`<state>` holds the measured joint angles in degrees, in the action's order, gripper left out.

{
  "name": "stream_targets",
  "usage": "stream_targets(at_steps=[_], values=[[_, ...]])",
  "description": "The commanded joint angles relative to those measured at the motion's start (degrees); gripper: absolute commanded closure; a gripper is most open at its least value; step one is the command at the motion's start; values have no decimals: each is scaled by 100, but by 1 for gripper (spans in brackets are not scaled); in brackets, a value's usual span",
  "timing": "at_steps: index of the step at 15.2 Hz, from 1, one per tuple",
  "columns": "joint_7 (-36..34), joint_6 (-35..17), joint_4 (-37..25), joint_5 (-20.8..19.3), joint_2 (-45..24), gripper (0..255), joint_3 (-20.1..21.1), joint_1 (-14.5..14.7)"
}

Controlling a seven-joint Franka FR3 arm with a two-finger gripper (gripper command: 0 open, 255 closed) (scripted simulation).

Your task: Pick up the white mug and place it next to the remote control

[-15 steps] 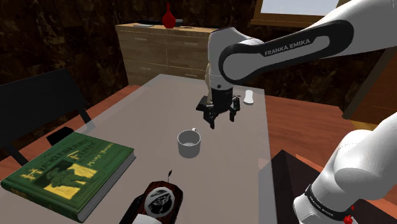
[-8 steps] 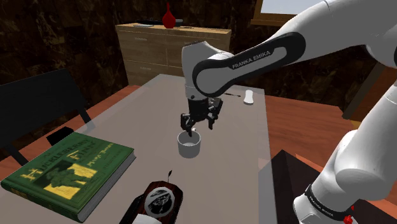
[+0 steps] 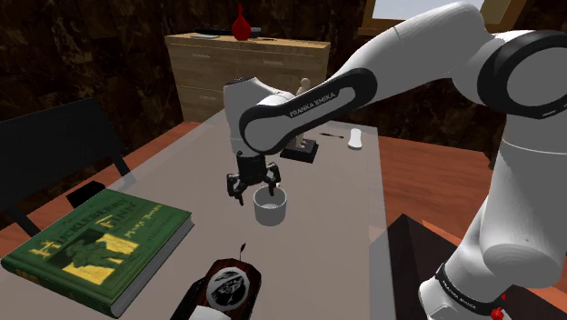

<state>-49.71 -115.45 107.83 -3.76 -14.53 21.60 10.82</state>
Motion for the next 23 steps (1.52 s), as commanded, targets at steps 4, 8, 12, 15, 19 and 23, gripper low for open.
stream_targets(at_steps=[4,8,12,15,19,23], values=[[-89,-323,93,-99,-238,0,-23,48],[-114,-503,202,-135,-314,0,-35,58],[-114,-503,201,-135,-315,0,-35,58],[-113,-502,201,-135,-314,255,-35,58],[-113,-502,201,-135,-314,255,-35,58],[-114,-502,201,-135,-314,255,-35,58]])
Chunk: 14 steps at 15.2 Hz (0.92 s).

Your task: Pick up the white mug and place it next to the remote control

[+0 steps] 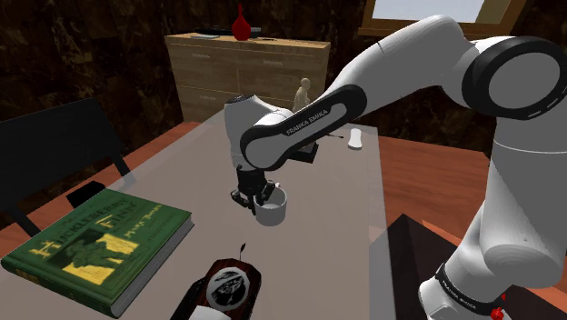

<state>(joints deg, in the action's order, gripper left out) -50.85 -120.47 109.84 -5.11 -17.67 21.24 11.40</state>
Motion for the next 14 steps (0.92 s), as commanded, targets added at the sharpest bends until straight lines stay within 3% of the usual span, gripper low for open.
stream_targets(at_steps=[1,14], values=[[0,0,1,0,-1,255,0,0],[106,877,-468,193,437,255,63,-51]])
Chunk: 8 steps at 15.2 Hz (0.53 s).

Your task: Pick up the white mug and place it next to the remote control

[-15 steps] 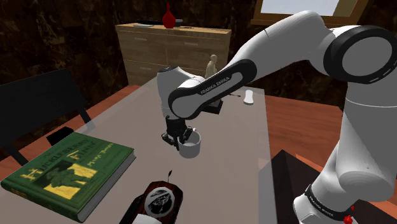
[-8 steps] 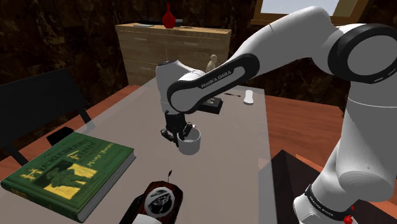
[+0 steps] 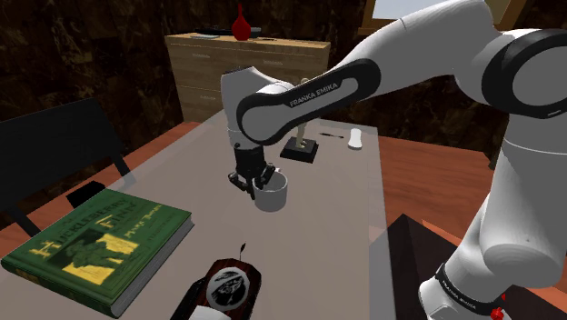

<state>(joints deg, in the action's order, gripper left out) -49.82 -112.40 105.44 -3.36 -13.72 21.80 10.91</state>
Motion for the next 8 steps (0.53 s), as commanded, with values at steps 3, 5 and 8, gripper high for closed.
stream_targets(at_steps=[3,5,8], values=[[19,279,-168,50,117,255,16,-8],[29,420,-268,69,162,255,21,-11],[41,635,-430,93,219,255,27,-15]])
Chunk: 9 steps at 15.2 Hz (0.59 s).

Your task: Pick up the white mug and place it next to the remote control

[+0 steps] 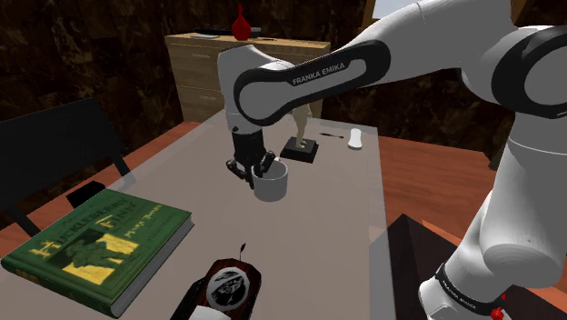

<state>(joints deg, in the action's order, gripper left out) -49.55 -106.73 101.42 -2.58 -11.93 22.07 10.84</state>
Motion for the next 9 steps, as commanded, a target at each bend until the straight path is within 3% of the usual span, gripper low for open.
stream_targets(at_steps=[1,8,9], values=[[17,140,-85,22,57,255,2,-9],[30,622,-492,57,138,255,13,-9],[168,577,-302,109,293,255,-30,-100]])
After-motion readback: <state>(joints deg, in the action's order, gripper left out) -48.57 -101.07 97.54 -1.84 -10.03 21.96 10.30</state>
